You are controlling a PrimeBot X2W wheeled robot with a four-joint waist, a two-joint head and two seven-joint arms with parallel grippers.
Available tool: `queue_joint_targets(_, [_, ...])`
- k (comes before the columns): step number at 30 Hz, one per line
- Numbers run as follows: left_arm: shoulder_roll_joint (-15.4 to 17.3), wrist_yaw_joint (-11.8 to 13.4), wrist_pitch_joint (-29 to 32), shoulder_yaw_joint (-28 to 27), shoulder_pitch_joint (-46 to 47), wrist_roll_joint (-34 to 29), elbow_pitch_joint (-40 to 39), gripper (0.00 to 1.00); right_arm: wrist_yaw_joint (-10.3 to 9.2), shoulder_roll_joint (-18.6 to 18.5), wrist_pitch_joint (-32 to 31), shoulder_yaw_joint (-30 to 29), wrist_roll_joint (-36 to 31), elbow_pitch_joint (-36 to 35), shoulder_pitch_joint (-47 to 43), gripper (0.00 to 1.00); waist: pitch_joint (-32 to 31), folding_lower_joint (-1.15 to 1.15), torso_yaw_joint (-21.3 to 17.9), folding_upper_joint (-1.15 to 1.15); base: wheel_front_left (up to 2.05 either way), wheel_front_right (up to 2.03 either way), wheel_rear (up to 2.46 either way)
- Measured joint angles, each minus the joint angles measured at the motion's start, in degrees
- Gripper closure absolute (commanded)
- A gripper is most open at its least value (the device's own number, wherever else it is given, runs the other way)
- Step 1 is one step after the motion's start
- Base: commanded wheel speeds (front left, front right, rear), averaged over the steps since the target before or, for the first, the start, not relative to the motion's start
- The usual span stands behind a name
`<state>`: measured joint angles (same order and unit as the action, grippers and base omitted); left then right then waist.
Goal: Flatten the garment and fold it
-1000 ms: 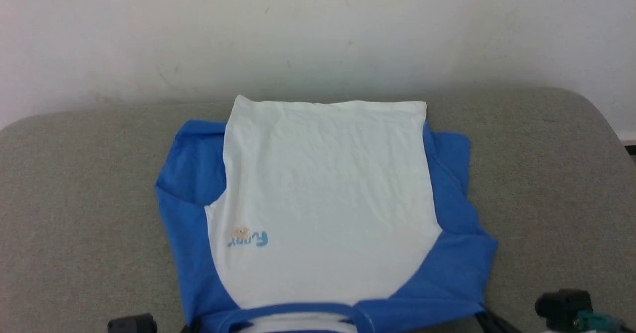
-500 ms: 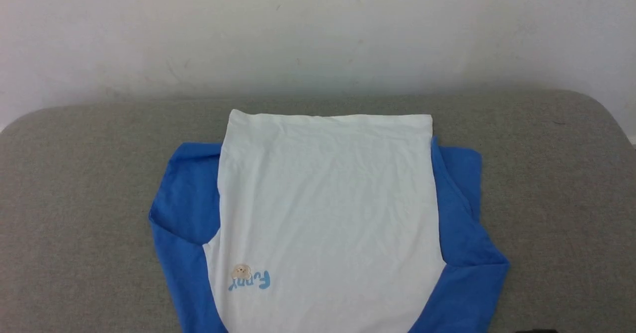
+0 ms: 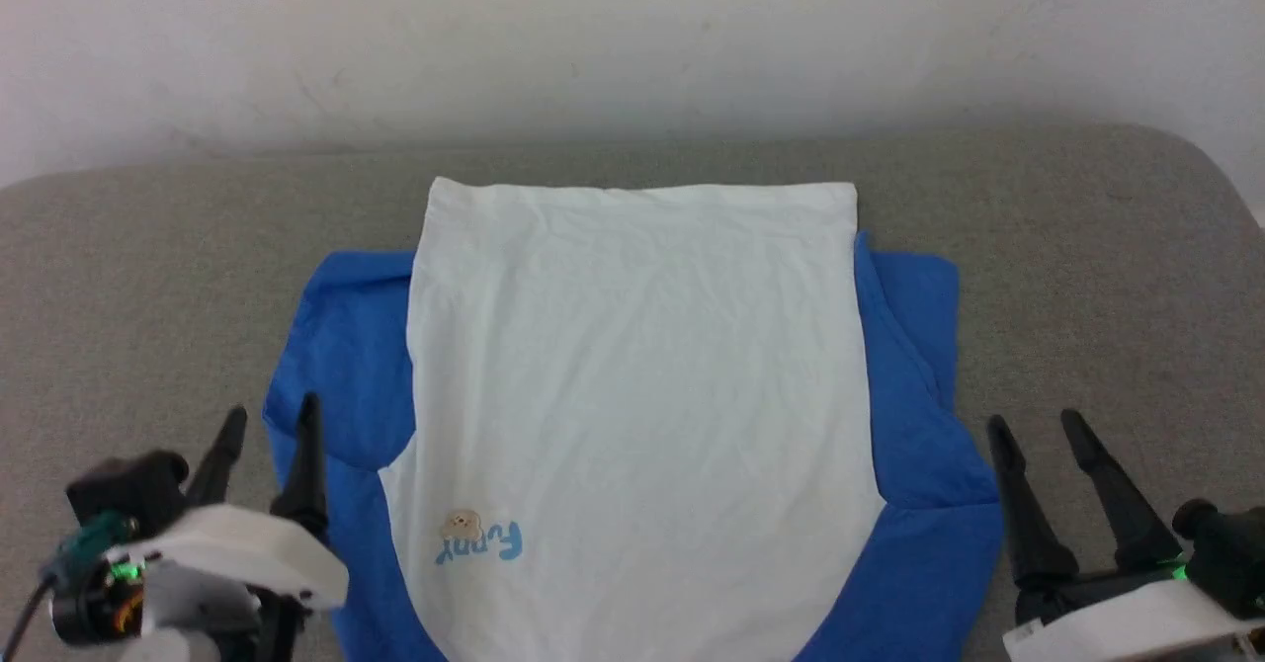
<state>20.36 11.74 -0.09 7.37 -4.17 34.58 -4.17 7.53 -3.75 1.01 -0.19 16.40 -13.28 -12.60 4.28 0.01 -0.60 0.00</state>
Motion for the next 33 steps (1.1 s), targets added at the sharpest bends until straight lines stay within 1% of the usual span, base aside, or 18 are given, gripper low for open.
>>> queue_joint_targets(4, [2.24,-0.11,0.71,-0.87,10.35,-1.08,3.23,0.00,0.01,0.18,0.08,-0.71,-0.89,-1.49,4.02,0.00,2.77,0.00,-0.72,0.00,0.00,0.00,0.00])
queue_joint_targets(6, [3.48,-0.70,1.87,-1.01,15.79,-1.29,6.09,0.00,0.00,0.20,0.04,-0.59,-1.10,-2.07,5.61,0.00,4.28,0.01,-1.19,0.00,0.00,0.00,0.00])
queue_joint_targets(9, [5.10,-2.87,4.94,-0.73,24.03,-1.15,11.58,0.00,0.00,0.14,-0.31,-0.08,-1.41,-2.48,7.48,0.00,6.63,0.01,-2.07,0.00,0.00,0.00,0.00])
queue_joint_targets(13, [7.68,-6.80,11.68,0.46,33.31,0.70,20.62,0.00,0.00,0.03,-0.30,1.05,-1.33,-2.23,9.45,0.00,9.58,0.01,-3.60,0.00,0.00,0.00,0.00])
queue_joint_targets(16, [8.79,-9.17,17.30,1.45,38.04,2.34,26.44,0.00,0.00,-0.03,0.07,1.77,-1.18,-1.47,10.55,0.00,11.44,0.02,-5.07,0.00,0.00,0.00,0.00])
queue_joint_targets(20, [10.24,-11.39,25.35,3.04,42.53,3.98,32.99,0.00,0.01,-0.15,0.64,2.55,-0.58,-0.45,11.76,0.00,13.59,0.01,-7.20,0.00,0.00,0.00,0.00])
queue_joint_targets(21, [10.72,-11.71,27.31,3.42,43.31,4.17,34.37,0.00,0.00,-0.22,0.73,2.71,-0.57,-0.25,12.07,0.00,14.10,0.01,-7.72,0.00,0.00,0.00,0.00])
queue_joint_targets(25, [12.66,-11.70,34.31,4.91,45.50,4.28,39.11,0.00,0.00,-0.53,1.22,3.38,-0.14,0.22,12.96,0.00,16.03,0.01,-9.64,0.00,0.00,0.00,0.00])
queue_joint_targets(29, [15.01,-11.62,39.27,6.94,47.86,2.85,40.64,0.00,0.00,-0.62,1.56,3.75,0.21,0.51,13.23,0.00,17.59,-0.01,-11.29,0.00,0.00,0.00,0.00])
queue_joint_targets(30, [15.45,-11.62,40.34,7.54,48.38,2.38,40.79,0.17,0.00,-0.67,1.56,3.79,0.32,0.55,13.24,0.00,17.92,-0.01,-11.59,0.00,0.00,0.00,0.00])
queue_joint_targets(31, [15.80,-11.62,41.27,8.00,48.91,1.96,40.83,0.57,0.00,-0.69,1.56,3.83,0.34,0.60,13.26,0.00,18.23,-0.02,-11.86,0.00,0.00,0.00,0.00])
queue_joint_targets(32, [16.05,-11.62,41.86,8.32,49.21,1.58,40.81,0.91,0.00,-0.69,1.56,3.88,0.35,0.65,13.27,0.00,18.48,-0.02,-12.10,0.00,0.00,0.00,0.00])
queue_joint_targets(33, [16.12,-11.61,42.06,8.38,49.43,1.53,40.84,1.00,0.00,-0.70,1.55,3.96,0.44,0.68,13.27,0.00,18.72,-0.02,-12.29,0.00,0.00,0.00,0.00])
